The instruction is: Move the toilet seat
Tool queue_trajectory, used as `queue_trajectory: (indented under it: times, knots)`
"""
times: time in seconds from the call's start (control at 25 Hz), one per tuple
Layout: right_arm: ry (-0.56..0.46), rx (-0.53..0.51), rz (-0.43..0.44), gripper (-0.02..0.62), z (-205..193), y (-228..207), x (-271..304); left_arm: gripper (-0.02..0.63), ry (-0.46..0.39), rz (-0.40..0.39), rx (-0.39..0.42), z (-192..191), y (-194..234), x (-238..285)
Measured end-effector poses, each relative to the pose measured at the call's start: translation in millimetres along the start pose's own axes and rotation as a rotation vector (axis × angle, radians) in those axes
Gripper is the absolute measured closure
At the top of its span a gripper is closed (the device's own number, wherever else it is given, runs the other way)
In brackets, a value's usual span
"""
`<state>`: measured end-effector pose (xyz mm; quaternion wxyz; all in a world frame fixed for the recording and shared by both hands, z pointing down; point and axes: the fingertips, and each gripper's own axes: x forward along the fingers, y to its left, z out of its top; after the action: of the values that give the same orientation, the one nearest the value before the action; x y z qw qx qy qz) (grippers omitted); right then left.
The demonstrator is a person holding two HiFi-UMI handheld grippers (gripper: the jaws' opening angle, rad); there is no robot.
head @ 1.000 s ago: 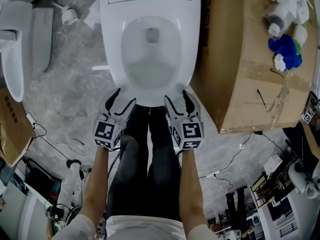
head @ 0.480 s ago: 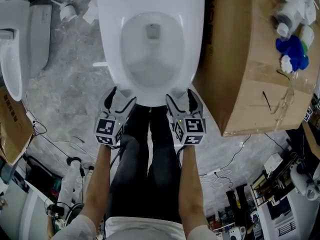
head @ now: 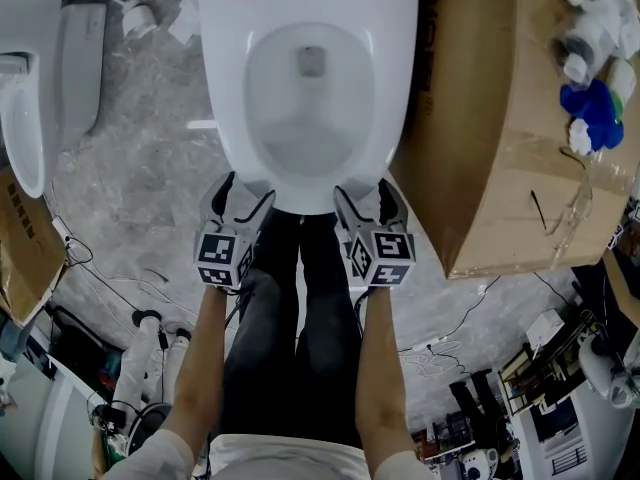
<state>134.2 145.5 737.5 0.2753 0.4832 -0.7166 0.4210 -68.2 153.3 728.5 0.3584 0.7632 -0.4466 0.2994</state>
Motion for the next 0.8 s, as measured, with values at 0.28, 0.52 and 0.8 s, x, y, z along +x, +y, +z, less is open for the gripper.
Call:
queue_trajectory:
  times: [0.28, 0.52, 0.8]
  knots:
    - [0.009, 0.017, -0.008, 0.201, -2.6, -3.0, 7.8, 0.233, 0.032, 0.033, -0.072, -10.6, 9.4, 6.0]
    - [0.016, 0.028, -0.014, 0.201, -3.5, -4.5, 12.3, 0.238, 0.023, -0.002, -0.081, -7.3, 6.9, 14.6]
    - [-0.038, 0.100, 0.020, 0.201, 3.1, 0.4, 5.2, 0.245, 0.020, -0.019, -0.117, -4.0, 6.9, 11.2]
